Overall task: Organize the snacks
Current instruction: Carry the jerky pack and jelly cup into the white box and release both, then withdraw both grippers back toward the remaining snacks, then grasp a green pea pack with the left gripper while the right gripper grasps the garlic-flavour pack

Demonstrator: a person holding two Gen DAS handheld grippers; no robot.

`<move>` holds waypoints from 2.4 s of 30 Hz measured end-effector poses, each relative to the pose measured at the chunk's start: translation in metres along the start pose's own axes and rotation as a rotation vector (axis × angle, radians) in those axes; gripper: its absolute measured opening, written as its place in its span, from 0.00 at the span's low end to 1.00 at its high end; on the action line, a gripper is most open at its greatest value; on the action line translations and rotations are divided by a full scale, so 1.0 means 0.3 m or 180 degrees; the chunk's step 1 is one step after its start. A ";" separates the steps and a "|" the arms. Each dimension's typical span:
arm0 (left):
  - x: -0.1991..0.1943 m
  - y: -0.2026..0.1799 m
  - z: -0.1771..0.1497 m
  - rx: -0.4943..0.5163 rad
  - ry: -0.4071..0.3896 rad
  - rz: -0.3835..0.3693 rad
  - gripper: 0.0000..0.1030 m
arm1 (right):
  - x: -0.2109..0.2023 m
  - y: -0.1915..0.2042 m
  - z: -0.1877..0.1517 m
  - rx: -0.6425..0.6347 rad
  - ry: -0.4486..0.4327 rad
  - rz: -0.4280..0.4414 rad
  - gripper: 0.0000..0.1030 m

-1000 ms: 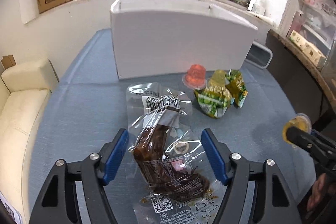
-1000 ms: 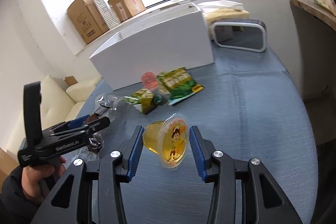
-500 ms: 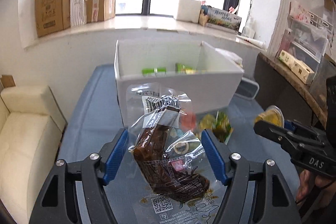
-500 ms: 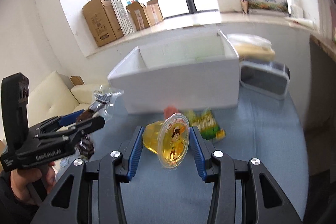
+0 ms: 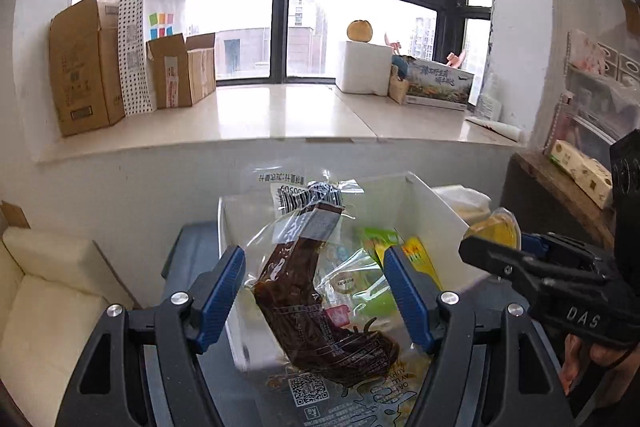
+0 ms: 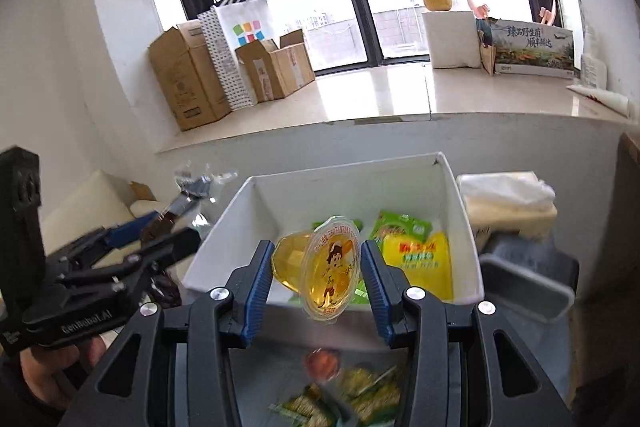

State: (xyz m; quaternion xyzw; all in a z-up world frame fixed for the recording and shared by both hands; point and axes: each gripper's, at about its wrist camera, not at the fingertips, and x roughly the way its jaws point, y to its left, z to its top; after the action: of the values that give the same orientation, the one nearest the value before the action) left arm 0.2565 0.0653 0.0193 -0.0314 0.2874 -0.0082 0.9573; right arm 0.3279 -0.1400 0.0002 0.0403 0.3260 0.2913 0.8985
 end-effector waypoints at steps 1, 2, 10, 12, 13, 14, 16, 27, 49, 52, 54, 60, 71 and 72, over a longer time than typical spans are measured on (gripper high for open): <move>0.031 0.001 0.027 0.0021 0.0001 -0.0004 0.74 | 0.027 -0.010 0.018 0.0011 0.0027 0.0011 0.47; 0.064 0.006 0.054 0.0036 0.0014 -0.0024 0.74 | 0.048 -0.023 0.033 0.0036 0.0045 0.0015 0.47; 0.280 0.060 0.120 -0.0054 0.0191 0.0020 0.78 | 0.194 -0.117 0.089 0.0080 0.0171 -0.0208 0.50; 0.318 0.075 0.104 -0.0086 0.0278 0.0077 0.80 | 0.207 -0.134 0.085 0.0145 0.0201 -0.0250 0.87; 0.324 0.077 0.094 -0.0074 0.0283 0.0099 0.81 | 0.206 -0.148 0.077 0.0202 0.0175 -0.0198 1.00; 0.329 0.079 0.082 -0.0057 0.0278 0.0117 0.88 | 0.202 -0.156 0.073 0.0211 0.0148 -0.0188 1.00; 0.333 0.079 0.058 -0.0013 0.0272 0.0147 0.96 | 0.197 -0.158 0.071 0.0189 0.0165 -0.0280 1.00; 0.293 0.074 -0.014 0.0011 0.0402 0.0277 1.00 | 0.099 -0.139 0.023 0.0225 0.0104 -0.0255 1.00; -0.192 -0.075 -0.491 -0.0044 0.0405 -0.0088 1.00 | -0.103 -0.142 -0.468 0.0216 0.0455 -0.0200 1.00; -0.206 -0.090 -0.548 -0.0013 0.0498 -0.0110 1.00 | -0.044 -0.168 -0.483 0.0337 0.0546 -0.0141 1.00; -0.211 -0.094 -0.574 -0.0013 0.0556 -0.0136 1.00 | -0.011 -0.179 -0.485 0.0410 0.0578 -0.0110 1.00; -0.213 -0.111 -0.608 0.0029 0.0627 -0.0138 1.00 | 0.105 -0.174 -0.474 0.0407 0.0699 -0.0112 1.00; -0.130 -0.147 -0.623 0.0082 0.0764 -0.0135 1.00 | 0.117 -0.179 -0.475 0.0288 0.0779 -0.0223 0.49; -0.118 -0.150 -0.622 0.0094 0.0773 -0.0135 1.00 | 0.096 -0.180 -0.475 0.0315 0.0737 -0.0197 0.49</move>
State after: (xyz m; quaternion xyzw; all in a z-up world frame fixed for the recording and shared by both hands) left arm 0.1243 0.0111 -0.1138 -0.0221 0.4003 -0.0365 0.9154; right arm 0.2858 -0.1856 -0.1420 0.0406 0.4425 0.2497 0.8603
